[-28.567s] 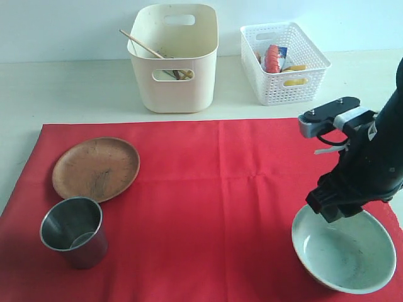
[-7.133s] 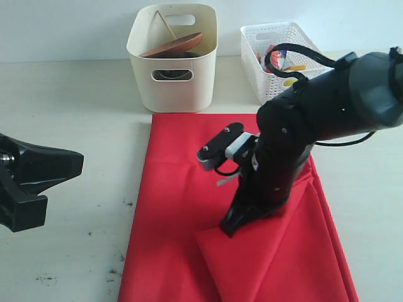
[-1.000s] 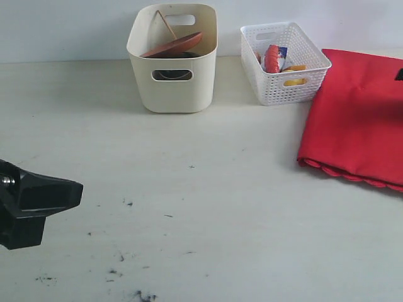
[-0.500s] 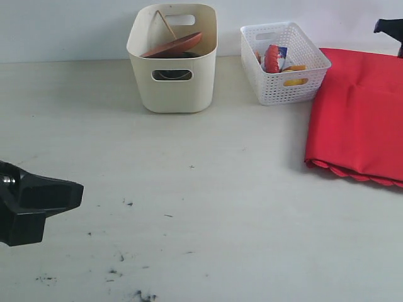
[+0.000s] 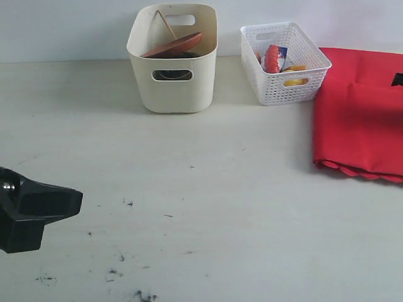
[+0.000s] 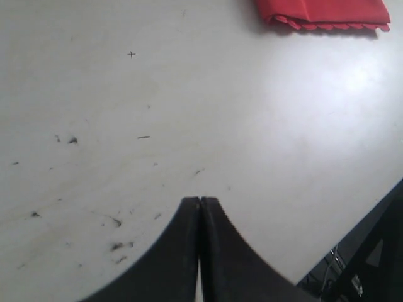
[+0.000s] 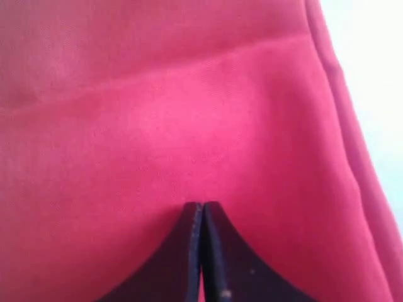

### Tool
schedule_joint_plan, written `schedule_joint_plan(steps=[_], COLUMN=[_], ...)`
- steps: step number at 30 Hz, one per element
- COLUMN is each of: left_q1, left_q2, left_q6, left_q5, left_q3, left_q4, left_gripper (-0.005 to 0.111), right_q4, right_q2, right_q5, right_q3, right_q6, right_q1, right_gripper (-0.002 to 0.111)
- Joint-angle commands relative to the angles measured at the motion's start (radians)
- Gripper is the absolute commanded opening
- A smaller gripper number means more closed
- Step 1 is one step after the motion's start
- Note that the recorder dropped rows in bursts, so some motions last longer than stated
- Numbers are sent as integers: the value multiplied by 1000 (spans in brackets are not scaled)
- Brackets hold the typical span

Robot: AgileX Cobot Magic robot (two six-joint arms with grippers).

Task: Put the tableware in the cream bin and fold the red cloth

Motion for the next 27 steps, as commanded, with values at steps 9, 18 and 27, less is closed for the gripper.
schedule_joint_plan(steps=[9, 18, 27], left_q1=[1, 1, 34], left_q2=[-6, -127, -374], left_q6=[-4, -4, -10], left_q5=[35, -225, -562], left_q3=[3, 7, 272], left_q4=[-12, 65, 64], left_gripper=[3, 3, 3], right_q4=[316, 299, 327], right_q2=[119, -95, -380], right_q5=[45, 121, 8], right_q3=[-276, -277, 9], right_q6=[-206, -268, -325], right_q1=[2, 2, 2], right_gripper=[0, 0, 0])
